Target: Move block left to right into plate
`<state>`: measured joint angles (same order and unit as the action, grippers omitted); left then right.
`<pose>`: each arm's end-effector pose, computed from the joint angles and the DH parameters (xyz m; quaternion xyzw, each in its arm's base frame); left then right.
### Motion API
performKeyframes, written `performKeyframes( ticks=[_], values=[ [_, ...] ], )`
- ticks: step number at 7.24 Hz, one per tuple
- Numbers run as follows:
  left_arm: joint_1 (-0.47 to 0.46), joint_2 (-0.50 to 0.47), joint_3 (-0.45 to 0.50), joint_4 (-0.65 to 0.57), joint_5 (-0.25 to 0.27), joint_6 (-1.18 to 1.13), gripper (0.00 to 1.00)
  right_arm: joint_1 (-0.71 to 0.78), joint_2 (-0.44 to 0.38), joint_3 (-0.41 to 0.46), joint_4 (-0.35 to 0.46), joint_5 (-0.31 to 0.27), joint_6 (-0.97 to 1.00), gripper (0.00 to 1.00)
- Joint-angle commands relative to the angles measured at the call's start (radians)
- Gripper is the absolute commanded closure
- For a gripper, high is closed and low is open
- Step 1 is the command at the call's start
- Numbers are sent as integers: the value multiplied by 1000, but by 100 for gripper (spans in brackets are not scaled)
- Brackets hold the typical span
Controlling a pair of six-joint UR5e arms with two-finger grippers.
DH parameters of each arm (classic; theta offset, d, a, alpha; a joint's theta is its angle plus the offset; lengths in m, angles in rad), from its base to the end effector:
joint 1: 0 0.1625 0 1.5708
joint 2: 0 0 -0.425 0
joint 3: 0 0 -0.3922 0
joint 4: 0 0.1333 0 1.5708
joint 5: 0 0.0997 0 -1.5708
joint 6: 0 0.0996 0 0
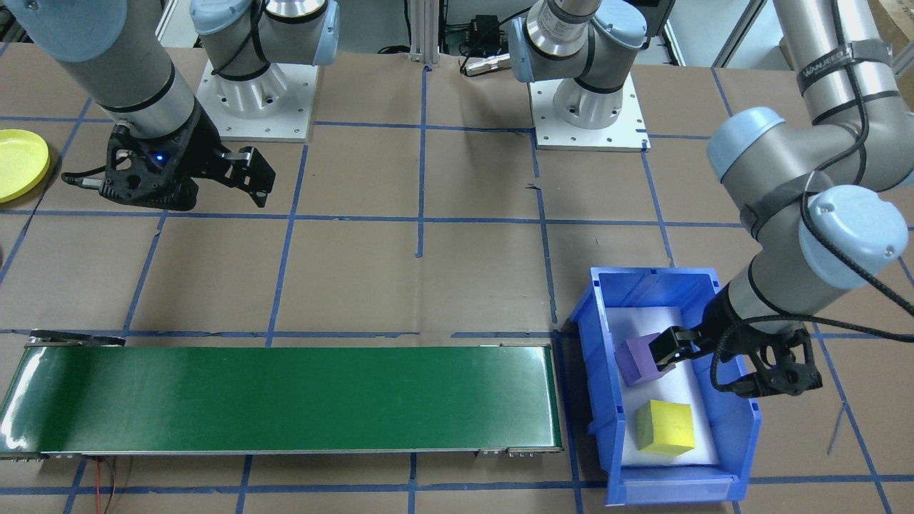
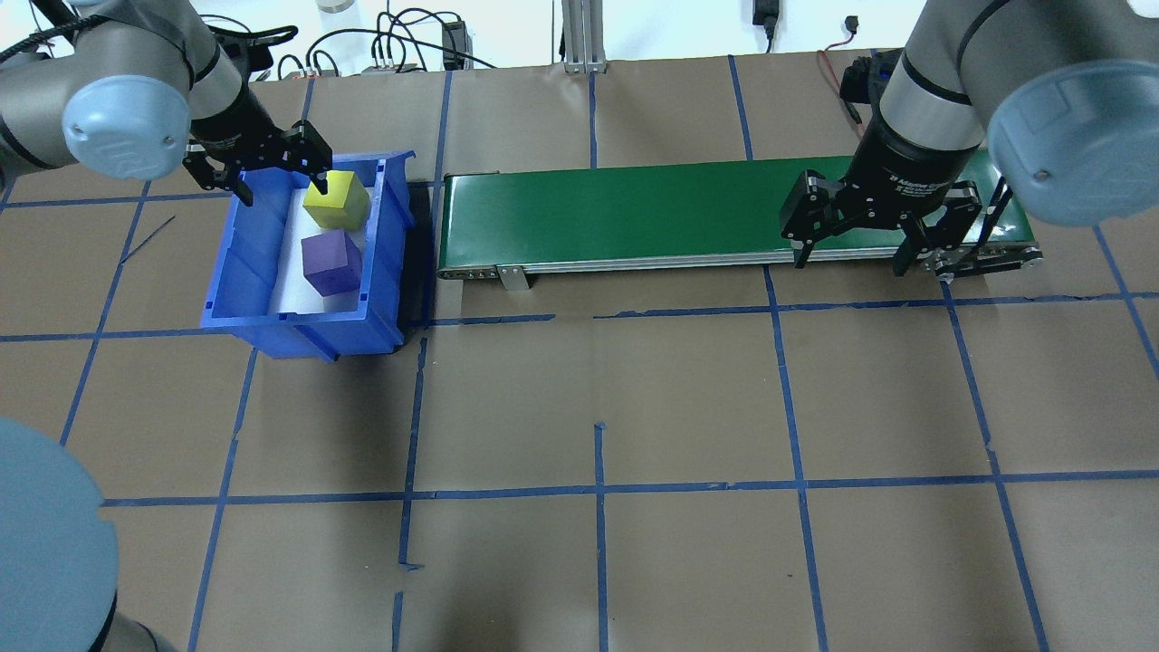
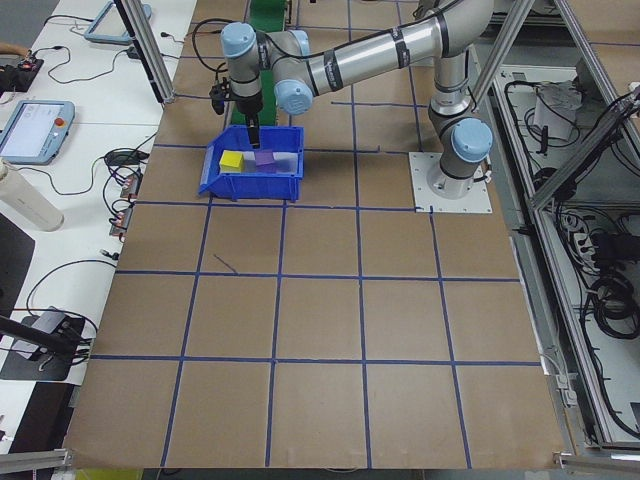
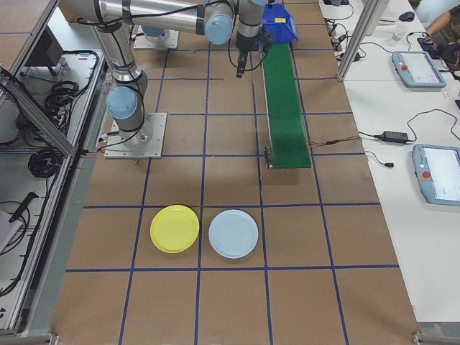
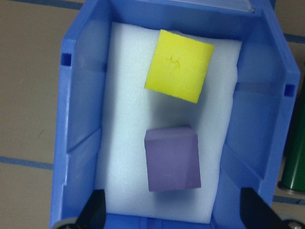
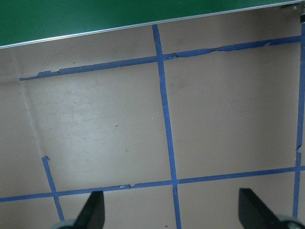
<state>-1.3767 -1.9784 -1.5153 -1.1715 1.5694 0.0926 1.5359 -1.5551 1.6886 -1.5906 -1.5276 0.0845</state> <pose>-0.0073 -0.6546 0.3226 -0.0507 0.9984 -0.0234 0.0027 0.1207 -0.4877 0.4251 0.0608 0.9963 0.0573 0.0201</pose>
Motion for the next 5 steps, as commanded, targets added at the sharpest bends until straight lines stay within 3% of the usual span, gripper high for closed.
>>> performKeyframes(
  ticks=[1,4,5],
  values=[
    [1,-72,6,100,-17,148,0,1,1,2,-5,0,6,0],
    [-1,-143,20,171,-23,190,1,0,1,3,-11,0,9,0],
    [-2,-161,18,179,-76,191,1,0,1,3,-9,0,8,0]
  ],
)
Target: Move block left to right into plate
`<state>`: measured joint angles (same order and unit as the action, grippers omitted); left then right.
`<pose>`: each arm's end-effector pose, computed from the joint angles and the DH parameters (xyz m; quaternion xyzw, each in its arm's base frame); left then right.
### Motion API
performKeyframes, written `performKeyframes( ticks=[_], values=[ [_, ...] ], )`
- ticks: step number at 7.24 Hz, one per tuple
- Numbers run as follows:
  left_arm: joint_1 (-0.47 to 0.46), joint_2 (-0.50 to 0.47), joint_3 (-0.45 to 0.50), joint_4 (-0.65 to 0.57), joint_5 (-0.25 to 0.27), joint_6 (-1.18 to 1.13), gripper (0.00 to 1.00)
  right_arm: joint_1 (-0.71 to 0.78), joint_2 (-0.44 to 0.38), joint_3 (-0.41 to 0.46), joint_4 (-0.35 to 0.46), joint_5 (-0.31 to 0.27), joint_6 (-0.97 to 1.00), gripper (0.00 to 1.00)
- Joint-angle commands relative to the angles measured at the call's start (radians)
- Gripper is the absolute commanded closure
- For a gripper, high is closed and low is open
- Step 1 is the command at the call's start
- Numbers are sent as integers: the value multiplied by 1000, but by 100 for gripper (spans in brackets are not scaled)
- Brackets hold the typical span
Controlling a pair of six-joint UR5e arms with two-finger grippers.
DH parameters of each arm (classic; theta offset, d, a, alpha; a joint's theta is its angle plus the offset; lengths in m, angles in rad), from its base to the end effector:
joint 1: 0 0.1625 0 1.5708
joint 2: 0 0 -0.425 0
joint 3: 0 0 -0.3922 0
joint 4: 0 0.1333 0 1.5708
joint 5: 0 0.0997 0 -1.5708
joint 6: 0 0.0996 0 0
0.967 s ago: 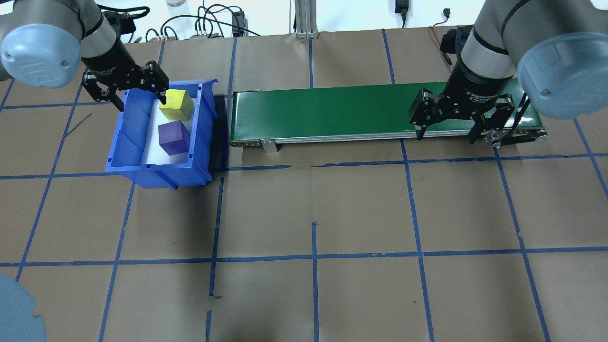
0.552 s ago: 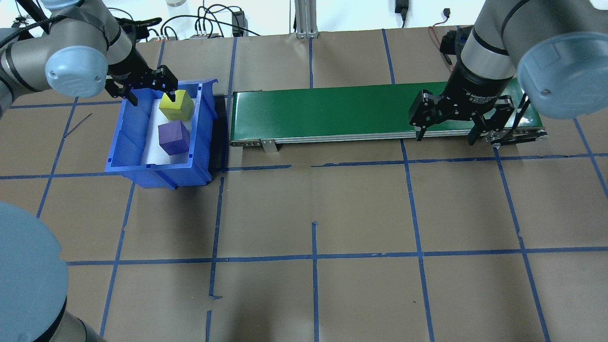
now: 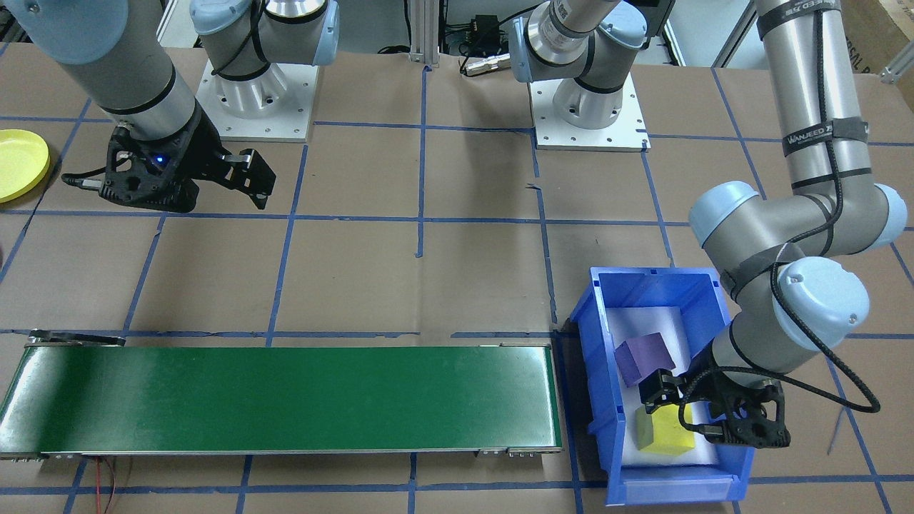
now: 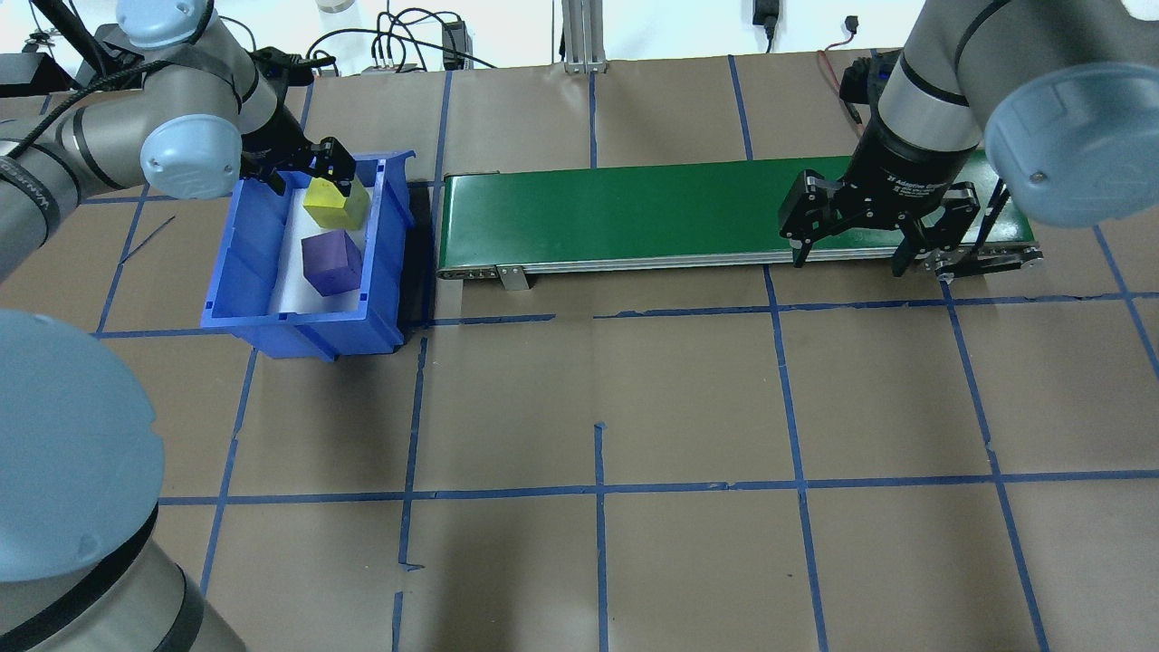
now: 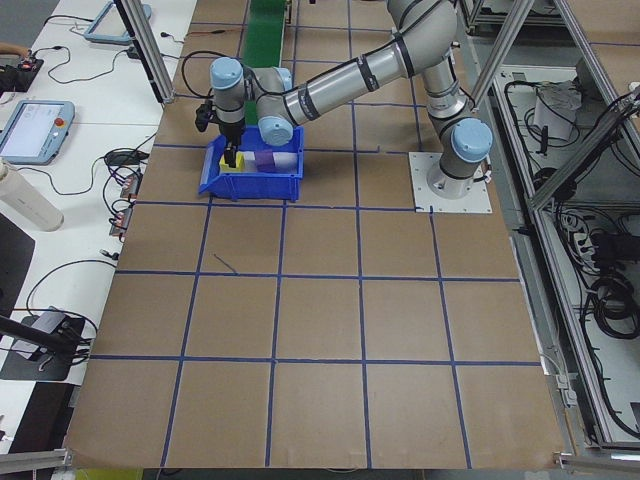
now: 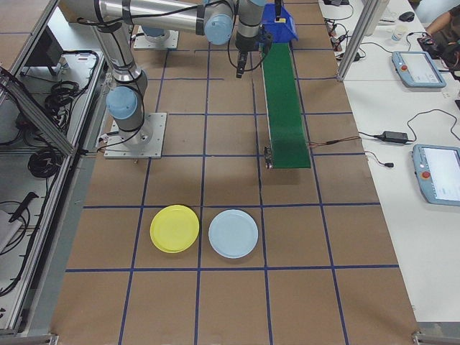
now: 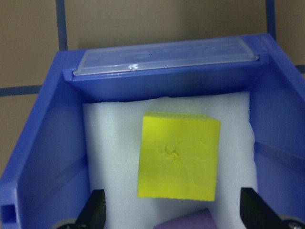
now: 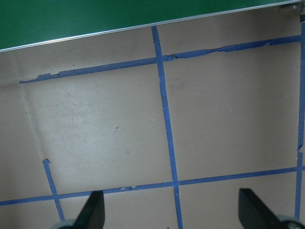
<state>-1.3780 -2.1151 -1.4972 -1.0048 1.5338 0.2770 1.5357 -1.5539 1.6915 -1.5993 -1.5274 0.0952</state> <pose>-0.0045 -0.6920 0.2586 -0.0429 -0.9978 0.0506 0.0069 0.1206 -0.4885 0.4239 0.0662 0.9961 0.0551 0.0200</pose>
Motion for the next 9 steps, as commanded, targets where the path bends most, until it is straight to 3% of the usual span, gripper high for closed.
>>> performKeyframes(
  ticks=[1,3,6,9],
  values=[
    [-1,-40,0,43,-46,11,1,0,0,1,-1,0,-5,0],
    [-1,-68,5,77,-44,11,2,0,0,1,-2,0,-6,0],
    [-1,-82,3,100,-43,16,36,0,0,4,1,-2,-8,0],
    [-1,-8,23,95,-35,10,36,0,0,4,1,-2,-8,0]
  ],
)
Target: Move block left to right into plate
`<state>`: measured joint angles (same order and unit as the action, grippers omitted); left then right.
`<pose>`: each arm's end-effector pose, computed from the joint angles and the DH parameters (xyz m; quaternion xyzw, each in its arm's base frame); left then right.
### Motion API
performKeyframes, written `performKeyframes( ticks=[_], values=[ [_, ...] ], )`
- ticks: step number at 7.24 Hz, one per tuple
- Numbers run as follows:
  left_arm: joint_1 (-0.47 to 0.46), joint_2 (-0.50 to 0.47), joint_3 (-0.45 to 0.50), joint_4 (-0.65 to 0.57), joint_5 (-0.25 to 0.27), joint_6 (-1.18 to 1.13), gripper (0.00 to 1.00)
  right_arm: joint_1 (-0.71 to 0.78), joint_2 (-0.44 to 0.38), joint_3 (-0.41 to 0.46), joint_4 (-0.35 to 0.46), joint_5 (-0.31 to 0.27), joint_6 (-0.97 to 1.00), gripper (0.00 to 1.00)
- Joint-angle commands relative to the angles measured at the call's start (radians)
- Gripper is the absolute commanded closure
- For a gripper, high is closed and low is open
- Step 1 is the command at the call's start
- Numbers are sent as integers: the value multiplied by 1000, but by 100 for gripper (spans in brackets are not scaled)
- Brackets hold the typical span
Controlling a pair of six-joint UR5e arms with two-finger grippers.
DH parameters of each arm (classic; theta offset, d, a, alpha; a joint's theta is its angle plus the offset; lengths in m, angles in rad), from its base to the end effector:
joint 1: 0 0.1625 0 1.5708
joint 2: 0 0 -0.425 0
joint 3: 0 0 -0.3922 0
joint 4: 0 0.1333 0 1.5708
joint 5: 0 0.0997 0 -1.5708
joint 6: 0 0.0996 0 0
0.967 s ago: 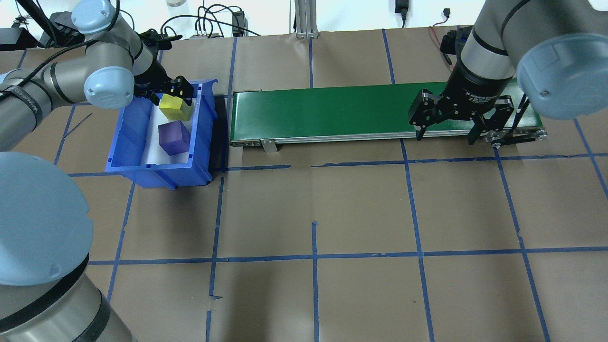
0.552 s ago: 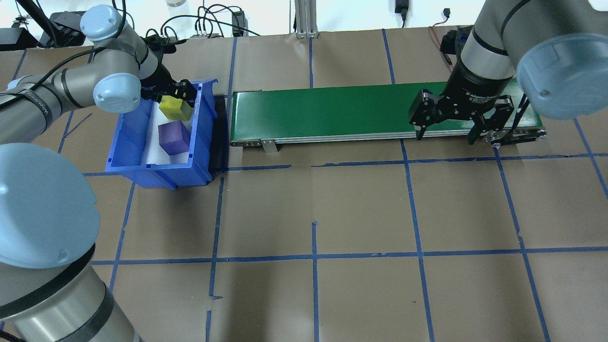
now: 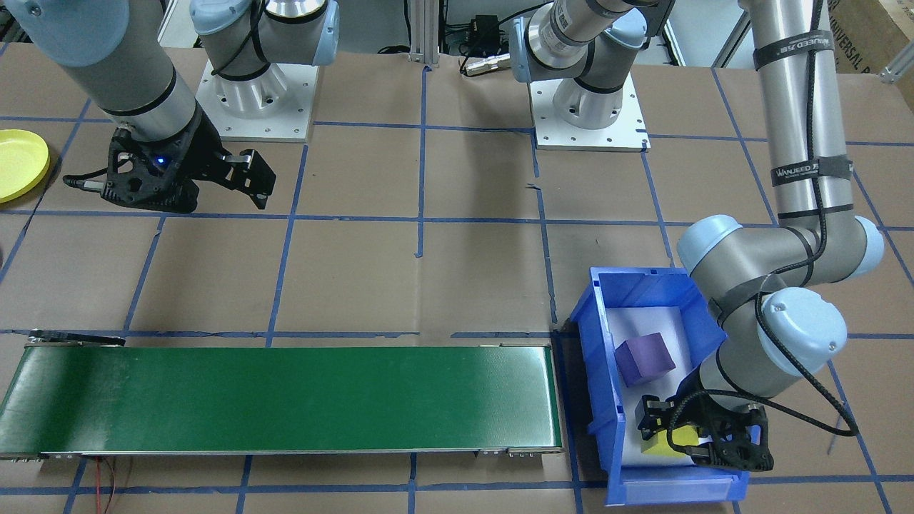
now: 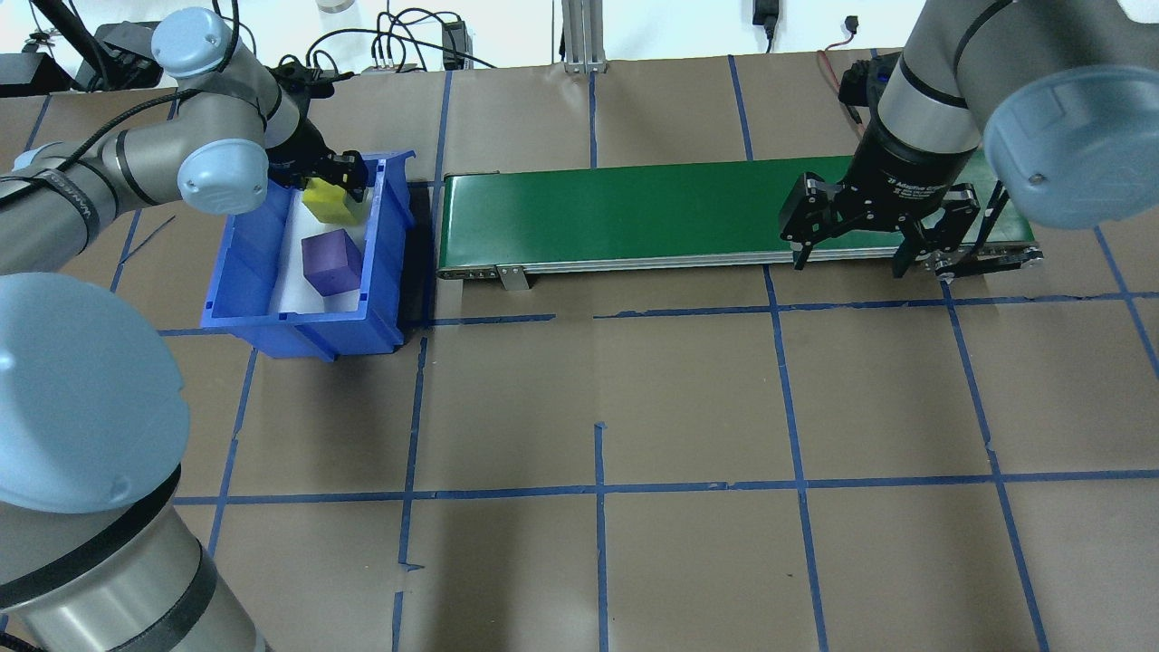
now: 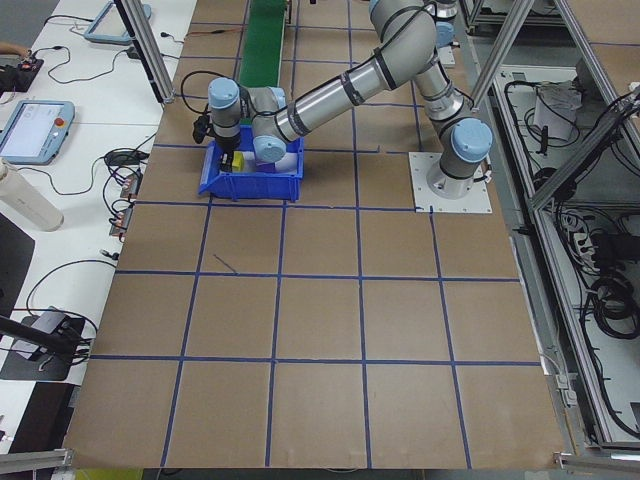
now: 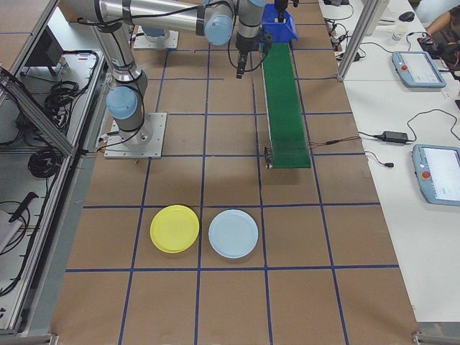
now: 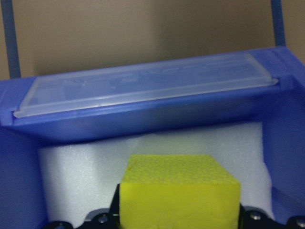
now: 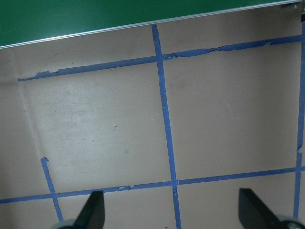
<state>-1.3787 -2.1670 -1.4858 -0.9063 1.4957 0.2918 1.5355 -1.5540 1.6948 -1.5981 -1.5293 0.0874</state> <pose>-0.0056 -0.7085 0.2394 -0.0525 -0.9950 0.0833 0.0180 0.1203 -0.4878 0.4222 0.0624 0.9962 0.0572 0.0192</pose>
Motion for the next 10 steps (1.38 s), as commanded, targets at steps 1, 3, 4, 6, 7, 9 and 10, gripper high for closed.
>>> performKeyframes(
  ticks=[1,3,4,6,7,9,10],
  values=[
    [0,115,12,-29,3,-8,36,0,0,0,0,1,0,0],
    [-70,211,13,-133,18,-78,35,0,0,0,0,0,-2,0],
    [-129,208,15,-135,61,-177,35,0,0,0,-2,0,-2,0],
    [-239,164,7,-131,58,-250,35,0,0,0,-2,0,-2,0],
    [-302,113,13,-100,64,-313,35,0,0,0,-2,0,-2,0],
    [-331,55,-3,-65,48,-326,35,0,0,0,0,0,-2,0],
    [-347,49,-11,-69,48,-324,35,0,0,0,0,0,-2,0]
  ],
)
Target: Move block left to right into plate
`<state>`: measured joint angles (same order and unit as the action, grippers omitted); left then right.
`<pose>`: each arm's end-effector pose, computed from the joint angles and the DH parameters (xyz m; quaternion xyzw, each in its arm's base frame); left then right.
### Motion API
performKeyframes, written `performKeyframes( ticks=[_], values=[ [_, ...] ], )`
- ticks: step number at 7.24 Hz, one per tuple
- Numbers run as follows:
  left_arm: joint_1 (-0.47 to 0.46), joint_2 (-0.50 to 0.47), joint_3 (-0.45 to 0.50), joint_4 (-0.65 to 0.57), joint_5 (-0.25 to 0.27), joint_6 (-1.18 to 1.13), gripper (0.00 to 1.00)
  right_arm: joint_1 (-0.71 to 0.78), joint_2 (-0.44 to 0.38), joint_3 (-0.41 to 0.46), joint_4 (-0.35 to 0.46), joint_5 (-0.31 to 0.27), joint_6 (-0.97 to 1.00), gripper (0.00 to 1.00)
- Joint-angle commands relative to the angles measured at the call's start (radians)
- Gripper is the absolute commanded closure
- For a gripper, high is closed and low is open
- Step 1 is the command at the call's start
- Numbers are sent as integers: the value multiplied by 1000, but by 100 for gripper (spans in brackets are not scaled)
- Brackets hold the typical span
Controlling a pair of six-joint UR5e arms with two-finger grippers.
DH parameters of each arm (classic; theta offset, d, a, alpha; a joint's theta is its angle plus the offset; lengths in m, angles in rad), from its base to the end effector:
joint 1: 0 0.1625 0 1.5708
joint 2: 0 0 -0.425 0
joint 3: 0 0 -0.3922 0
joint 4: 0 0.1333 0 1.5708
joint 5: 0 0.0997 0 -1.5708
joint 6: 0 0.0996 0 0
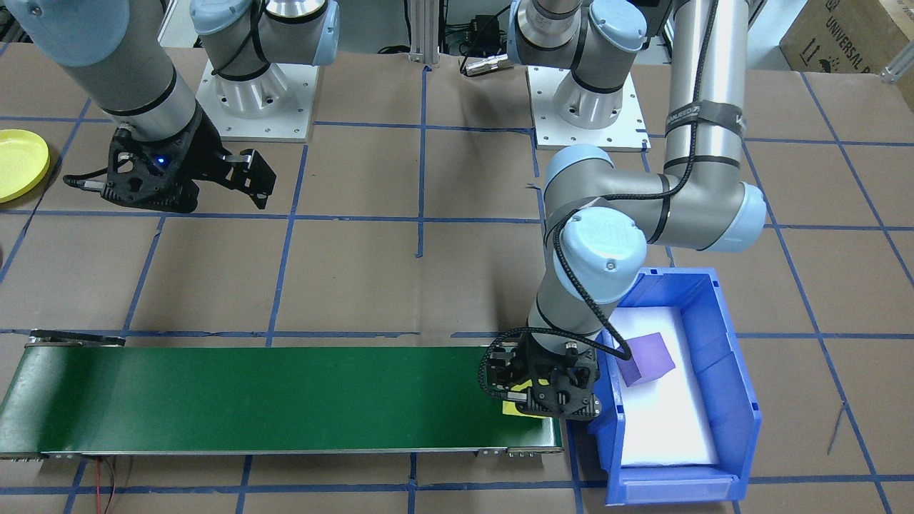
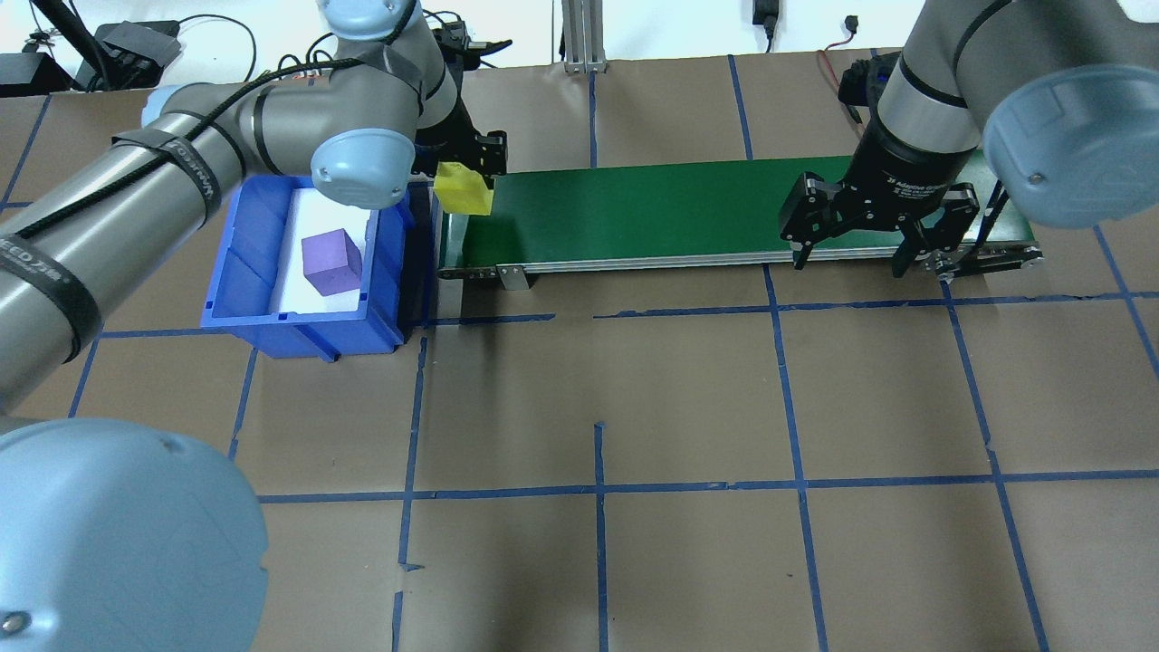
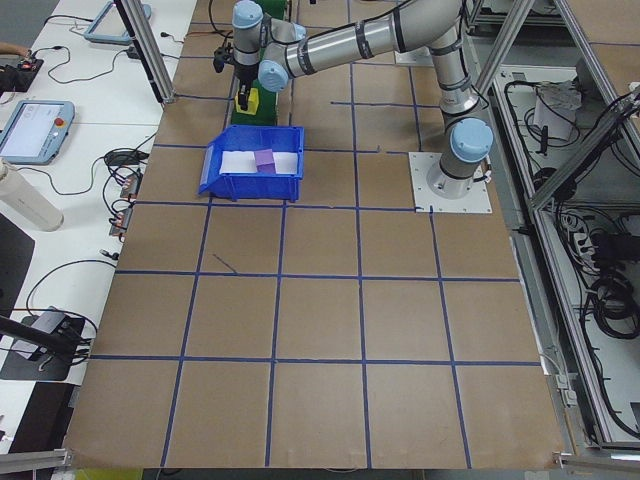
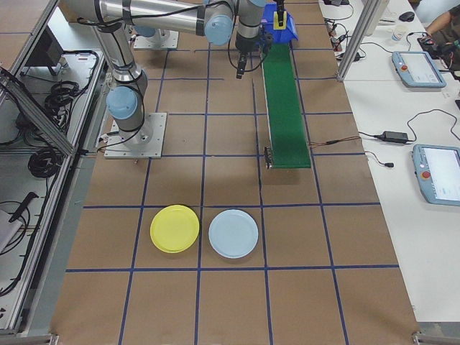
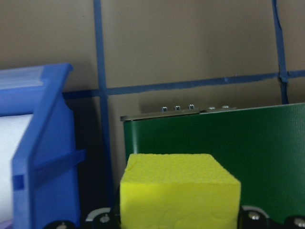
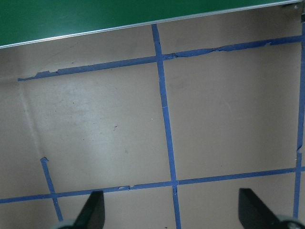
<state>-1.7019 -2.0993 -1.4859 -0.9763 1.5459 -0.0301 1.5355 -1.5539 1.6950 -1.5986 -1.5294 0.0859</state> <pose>-0.2238 -0.6585 0.2777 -0.0513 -0.9958 0.0741 0.0184 0.1203 -0.4878 0.4221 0.0616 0.9963 0.0571 0.0192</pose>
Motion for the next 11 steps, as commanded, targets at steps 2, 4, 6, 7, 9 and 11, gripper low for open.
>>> performKeyframes(
  ticks=[2,4,6,7,9,11],
  values=[
    [-25,-19,-14,4,0,-2,12,0,0,-3,0,0,0,0],
    [-25,4,-2,2,-1,4,0,0,0,0,2,0,0,0],
    [-21,80,15,-10,5,6,0,0,0,0,2,-2,0,0],
    [-4,131,9,-87,13,7,0,0,0,0,2,0,0,0],
    [78,166,-11,-131,13,32,0,0,0,0,2,0,0,0],
    [215,167,-31,-153,14,87,0,0,0,0,3,0,0,0]
  ],
)
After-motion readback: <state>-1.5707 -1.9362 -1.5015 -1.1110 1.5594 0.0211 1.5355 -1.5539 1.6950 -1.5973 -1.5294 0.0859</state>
